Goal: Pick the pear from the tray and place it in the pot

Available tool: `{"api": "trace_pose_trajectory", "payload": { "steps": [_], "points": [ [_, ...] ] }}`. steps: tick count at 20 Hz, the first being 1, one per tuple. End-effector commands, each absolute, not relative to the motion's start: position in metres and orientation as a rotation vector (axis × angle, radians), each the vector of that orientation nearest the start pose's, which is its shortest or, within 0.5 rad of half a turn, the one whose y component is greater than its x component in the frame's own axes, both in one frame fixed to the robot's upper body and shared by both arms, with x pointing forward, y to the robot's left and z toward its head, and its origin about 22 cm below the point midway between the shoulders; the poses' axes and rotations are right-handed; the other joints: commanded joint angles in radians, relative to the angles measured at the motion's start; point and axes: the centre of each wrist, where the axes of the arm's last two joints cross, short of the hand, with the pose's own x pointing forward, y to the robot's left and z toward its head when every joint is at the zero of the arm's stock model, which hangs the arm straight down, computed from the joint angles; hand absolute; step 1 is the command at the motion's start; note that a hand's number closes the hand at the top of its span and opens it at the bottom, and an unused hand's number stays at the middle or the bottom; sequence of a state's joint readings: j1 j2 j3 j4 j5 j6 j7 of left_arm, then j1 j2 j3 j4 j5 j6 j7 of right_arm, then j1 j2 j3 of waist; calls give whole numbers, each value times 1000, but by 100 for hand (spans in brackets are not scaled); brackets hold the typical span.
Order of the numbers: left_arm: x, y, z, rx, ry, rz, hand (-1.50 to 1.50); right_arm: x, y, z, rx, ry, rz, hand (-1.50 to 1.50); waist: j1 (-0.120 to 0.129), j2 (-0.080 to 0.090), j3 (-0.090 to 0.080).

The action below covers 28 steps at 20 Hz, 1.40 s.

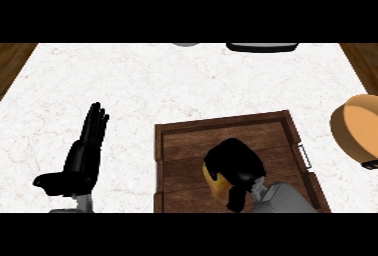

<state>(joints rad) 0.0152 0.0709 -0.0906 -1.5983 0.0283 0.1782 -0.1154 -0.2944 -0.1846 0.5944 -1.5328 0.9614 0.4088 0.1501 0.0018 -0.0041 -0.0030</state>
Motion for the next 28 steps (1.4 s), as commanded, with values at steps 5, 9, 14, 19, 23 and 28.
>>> {"api": "trace_pose_trajectory", "payload": {
  "steps": [5, 9, 14, 19, 23, 28],
  "points": [
    [236, 231, 4, 99, -1689, 41, 0, 313, -152, 50, -749, -1145, 1272, 150, 7, 11, 2],
    [243, 222, 9, 99, -1723, 21, 0, 349, -182, 67, -986, -934, 878, 150, 15, 27, 2],
    [245, 214, 10, 77, -1711, 2, 0, 392, -166, 109, -1251, -940, 683, 150, 49, 20, 3],
    [252, 227, 10, 84, -1705, 13, 0, 414, -133, 163, -1434, -1090, 542, 150, 36, 15, 2],
    [242, 221, 1, 75, -1705, 12, 0, 419, -110, 178, -1579, -1086, 485, 150, 23, 9, 2],
    [247, 227, 12, 108, -1710, 26, 0, 432, -130, 194, -1695, -961, 385, 150, 12, 6, 3]
  ]
}}
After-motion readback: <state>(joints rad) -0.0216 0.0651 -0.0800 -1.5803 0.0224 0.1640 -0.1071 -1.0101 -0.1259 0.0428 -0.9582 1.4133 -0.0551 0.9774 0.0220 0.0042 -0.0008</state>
